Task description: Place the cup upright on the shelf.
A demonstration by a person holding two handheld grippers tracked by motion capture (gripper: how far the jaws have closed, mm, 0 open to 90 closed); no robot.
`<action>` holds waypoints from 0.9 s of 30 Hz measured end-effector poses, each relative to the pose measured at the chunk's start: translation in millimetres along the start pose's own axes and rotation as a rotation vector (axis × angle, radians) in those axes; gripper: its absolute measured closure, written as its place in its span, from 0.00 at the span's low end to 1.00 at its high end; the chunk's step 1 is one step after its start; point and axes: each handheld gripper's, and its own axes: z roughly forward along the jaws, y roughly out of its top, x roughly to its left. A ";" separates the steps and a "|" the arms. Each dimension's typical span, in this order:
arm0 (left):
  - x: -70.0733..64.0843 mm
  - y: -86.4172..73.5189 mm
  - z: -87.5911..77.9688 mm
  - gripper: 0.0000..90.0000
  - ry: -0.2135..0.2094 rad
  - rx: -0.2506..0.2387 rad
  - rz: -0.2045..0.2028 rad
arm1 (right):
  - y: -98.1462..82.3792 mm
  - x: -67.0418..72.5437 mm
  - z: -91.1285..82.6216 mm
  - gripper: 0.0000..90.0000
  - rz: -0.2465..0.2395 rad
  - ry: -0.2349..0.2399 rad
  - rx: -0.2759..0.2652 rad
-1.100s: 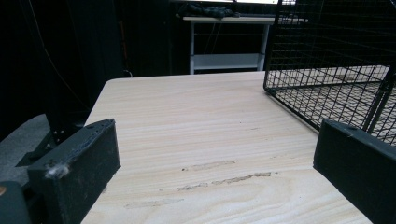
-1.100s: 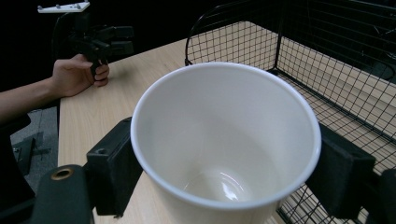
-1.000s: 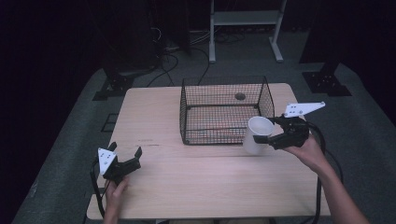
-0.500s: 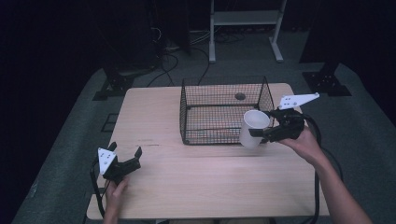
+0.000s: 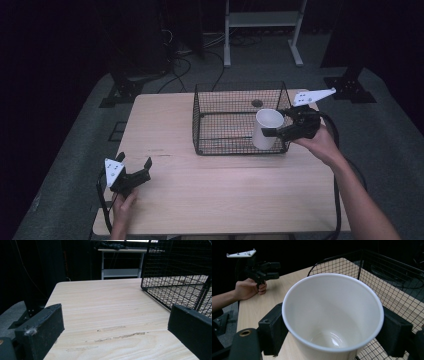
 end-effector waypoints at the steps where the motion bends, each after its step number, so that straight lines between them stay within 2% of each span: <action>1: 0.0 0.0 0.0 0.00 0.000 0.000 0.000 | 0.0 0.0 0.0 0.22 0.000 0.000 0.000; 6: 0.3 0.0 0.0 0.00 0.000 0.000 -0.002 | 4.9 -3.8 2.1 0.22 -0.002 -0.008 0.003; 10: 0.2 0.0 0.0 0.00 -0.001 -0.001 -0.002 | 8.7 -6.9 1.0 0.22 -0.003 -0.017 -0.016; 27: -0.1 -0.1 0.0 0.00 -0.001 -0.002 -0.002 | 27.1 -27.6 15.6 0.22 0.012 -0.028 0.005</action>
